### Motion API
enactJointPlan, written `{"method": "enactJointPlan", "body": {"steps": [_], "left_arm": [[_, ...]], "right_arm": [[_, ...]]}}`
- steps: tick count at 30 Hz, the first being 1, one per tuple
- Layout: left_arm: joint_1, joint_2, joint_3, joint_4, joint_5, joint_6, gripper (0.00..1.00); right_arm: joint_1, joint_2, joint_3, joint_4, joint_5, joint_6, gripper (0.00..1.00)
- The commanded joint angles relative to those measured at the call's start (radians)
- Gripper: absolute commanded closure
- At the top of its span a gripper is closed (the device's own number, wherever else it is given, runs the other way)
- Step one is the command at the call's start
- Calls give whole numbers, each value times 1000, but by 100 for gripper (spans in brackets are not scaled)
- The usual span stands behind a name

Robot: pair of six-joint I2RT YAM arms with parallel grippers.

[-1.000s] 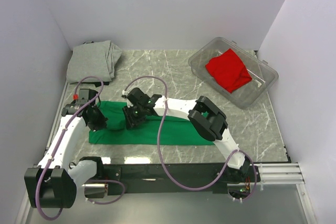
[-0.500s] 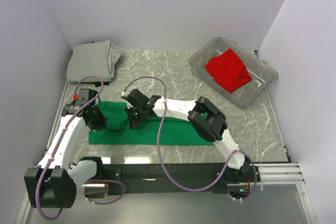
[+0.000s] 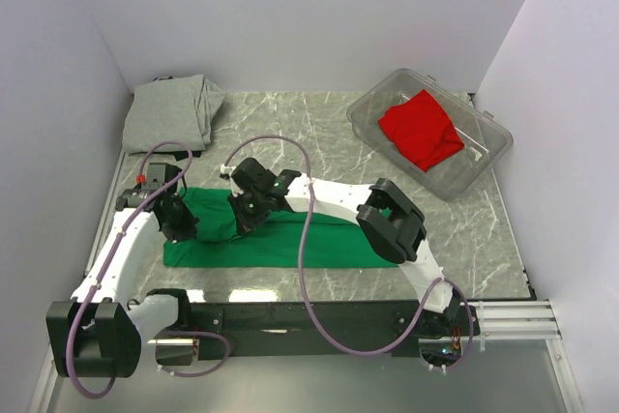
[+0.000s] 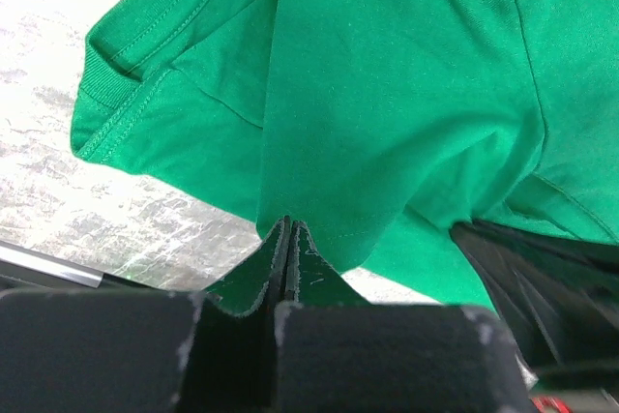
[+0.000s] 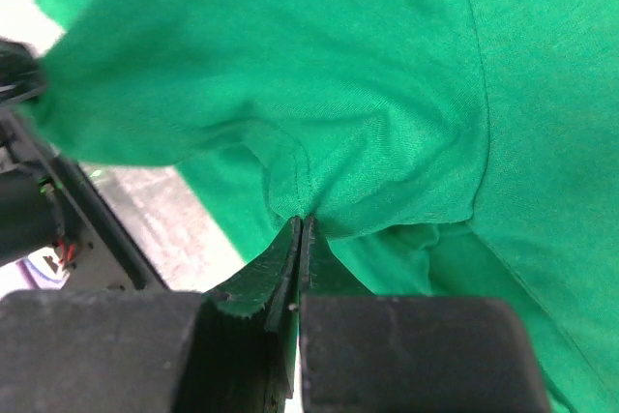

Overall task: Fold and stack the t-shirts
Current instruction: Fold the tshirt

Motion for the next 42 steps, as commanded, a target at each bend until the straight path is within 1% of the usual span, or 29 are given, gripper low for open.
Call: {"method": "enactJointPlan", "body": {"steps": [1,9,22,23,25,26,27,28,29,30,32,35,38,41,42], "left_arm": [[0,-12,-10,-19,-4,-9,100],[0,5,-17,-63,-21,13,100],[-1,13,-34,-83,-7,5,99],[-1,16,-36,-83,-4,3,89],[-1,17,-37,-96,-3,-1,73],[-1,13,-37,-102,-3,-3,63],[-1,8,-30,-108,-3,-4,60],[-1,4,-27,-122,-3,-4,57],[-1,-9,-21,-129,3,-6,52],[-1,-13,-8,-137,5,-6,49],[-1,-16,5,-145,14,-10,46],[0,8,32,-113,40,-23,44],[-1,66,64,-56,63,-36,44],[-1,138,104,2,88,-55,43],[-1,161,117,50,98,-61,43]], "right_arm": [[3,-82,16,-35,-22,-35,100],[-2,-128,-44,-66,-15,-62,100],[-11,-139,-70,-93,-9,-82,100],[-11,-133,-67,-96,-10,-84,100],[-12,-127,-55,-110,-13,-91,80],[-12,-128,-52,-113,-12,-93,70],[-11,-130,-50,-116,-7,-99,56],[-12,-134,-49,-122,-3,-102,51],[-12,-147,-49,-125,11,-104,47],[-12,-153,-50,-129,19,-111,42],[-19,-179,-56,-142,43,-119,40],[-32,-228,-84,-152,80,-122,39],[-80,-286,-137,-145,94,-108,38],[-163,-341,-203,-130,114,-93,38],[-186,-351,-220,-126,119,-87,38]]}}
